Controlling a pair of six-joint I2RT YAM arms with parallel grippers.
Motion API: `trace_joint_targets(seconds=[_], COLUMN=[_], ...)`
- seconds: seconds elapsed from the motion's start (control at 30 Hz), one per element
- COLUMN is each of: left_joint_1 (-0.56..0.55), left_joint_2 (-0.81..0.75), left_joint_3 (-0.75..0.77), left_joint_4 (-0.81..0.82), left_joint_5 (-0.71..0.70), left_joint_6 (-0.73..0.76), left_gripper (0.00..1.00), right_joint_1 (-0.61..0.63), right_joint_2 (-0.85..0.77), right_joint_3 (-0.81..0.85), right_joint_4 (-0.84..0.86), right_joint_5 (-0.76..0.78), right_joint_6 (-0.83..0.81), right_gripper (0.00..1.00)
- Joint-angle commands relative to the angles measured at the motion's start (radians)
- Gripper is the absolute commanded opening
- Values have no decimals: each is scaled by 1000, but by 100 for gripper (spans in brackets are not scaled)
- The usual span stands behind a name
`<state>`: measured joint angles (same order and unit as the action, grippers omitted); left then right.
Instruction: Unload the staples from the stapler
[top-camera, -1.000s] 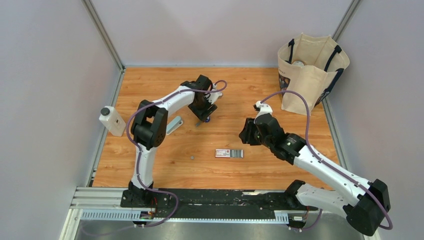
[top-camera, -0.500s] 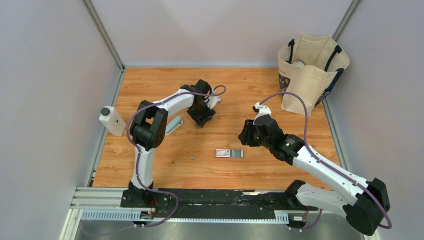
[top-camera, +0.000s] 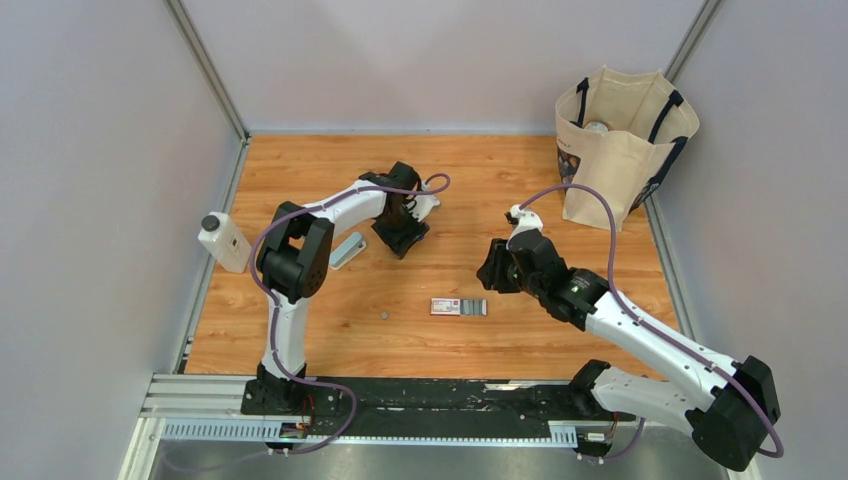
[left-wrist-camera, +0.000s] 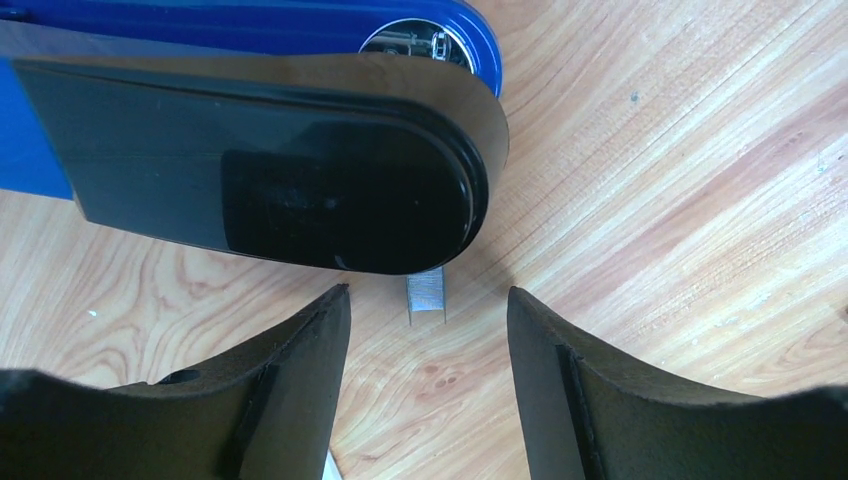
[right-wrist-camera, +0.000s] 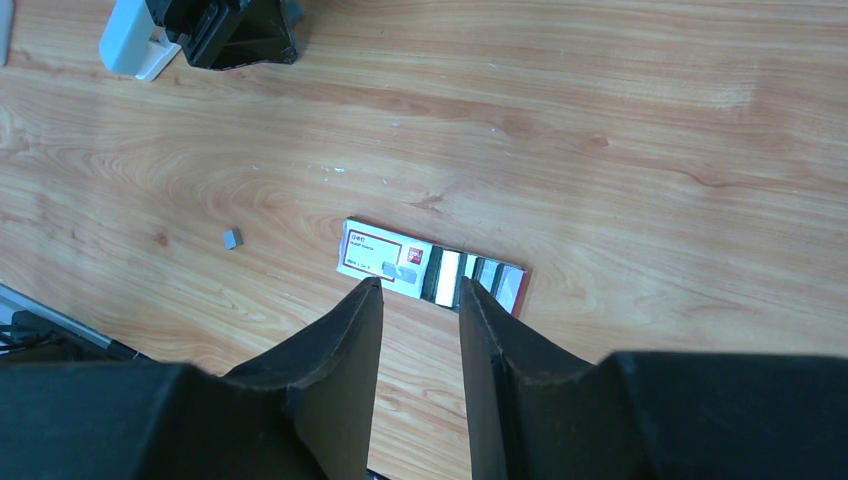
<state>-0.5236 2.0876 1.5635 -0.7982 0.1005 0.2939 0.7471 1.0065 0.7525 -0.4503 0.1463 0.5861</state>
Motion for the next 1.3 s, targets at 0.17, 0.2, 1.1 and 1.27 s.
trace_joint_targets(seconds=[0.17,0.2,1.1,1.27], left_joint_1=[-6,-7,-19,-19], left_joint_2=[-1,0,52,55], left_joint_3=[67,70,104,105], left_joint_4=[1,1,-36,-35], left_joint_5=[42,42,24,21], left_joint_6=[17,17,-6,-6], left_gripper=[60,59,56,56], right_joint_1=[-5,-5,-5,-5], right_joint_2=[7,7,-28,-20], right_joint_3=[18,16,8,5], right_joint_4=[48,48,28,30], right_joint_5=[-8,-10,13,12], right_joint_6=[1,1,-3,-5], right_gripper=[32,32,28,26])
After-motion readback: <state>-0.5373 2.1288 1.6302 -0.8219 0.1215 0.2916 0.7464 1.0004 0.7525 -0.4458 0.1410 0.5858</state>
